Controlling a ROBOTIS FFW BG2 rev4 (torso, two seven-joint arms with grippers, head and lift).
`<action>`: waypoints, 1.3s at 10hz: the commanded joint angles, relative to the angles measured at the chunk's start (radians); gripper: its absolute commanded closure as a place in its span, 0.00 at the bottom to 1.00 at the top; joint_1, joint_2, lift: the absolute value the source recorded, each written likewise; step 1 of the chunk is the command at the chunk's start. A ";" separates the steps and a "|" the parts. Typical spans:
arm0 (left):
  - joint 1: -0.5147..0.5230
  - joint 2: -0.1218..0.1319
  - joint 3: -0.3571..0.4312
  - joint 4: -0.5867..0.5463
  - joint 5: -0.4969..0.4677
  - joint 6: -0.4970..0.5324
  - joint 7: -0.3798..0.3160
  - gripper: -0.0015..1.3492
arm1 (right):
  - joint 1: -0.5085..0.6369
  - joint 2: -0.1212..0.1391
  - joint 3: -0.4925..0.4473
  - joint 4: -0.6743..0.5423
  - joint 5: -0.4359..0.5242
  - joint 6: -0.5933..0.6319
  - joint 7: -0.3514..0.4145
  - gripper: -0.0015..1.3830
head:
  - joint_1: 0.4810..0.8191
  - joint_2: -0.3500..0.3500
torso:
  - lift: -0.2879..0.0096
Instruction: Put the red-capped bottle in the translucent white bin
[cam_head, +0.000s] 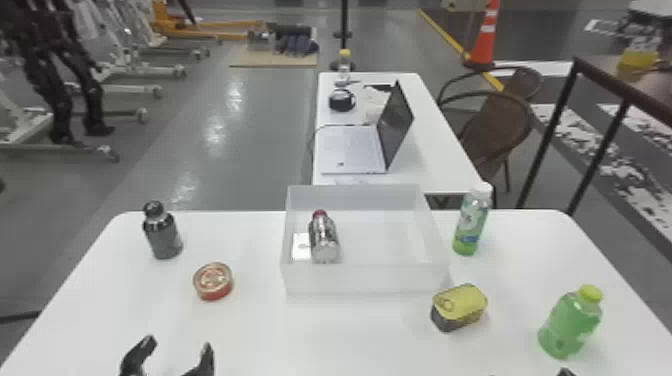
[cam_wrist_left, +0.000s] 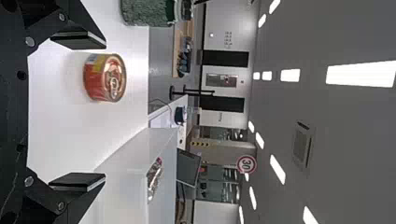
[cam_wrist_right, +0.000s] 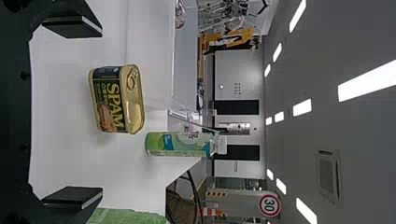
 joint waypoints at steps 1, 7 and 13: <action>0.056 -0.026 0.035 -0.014 -0.010 0.000 0.000 0.21 | 0.026 0.001 -0.009 -0.014 0.000 0.001 0.000 0.07 | 0.20 0.50 | 0.63; 0.074 -0.034 0.035 -0.016 -0.007 0.000 0.000 0.21 | 0.061 0.001 -0.012 -0.036 0.000 -0.001 -0.020 0.07 | 0.20 0.50 | 0.63; 0.073 -0.032 0.034 -0.014 -0.003 0.003 0.000 0.21 | 0.061 0.001 -0.012 -0.036 0.000 -0.001 -0.023 0.07 | 0.20 0.50 | 0.63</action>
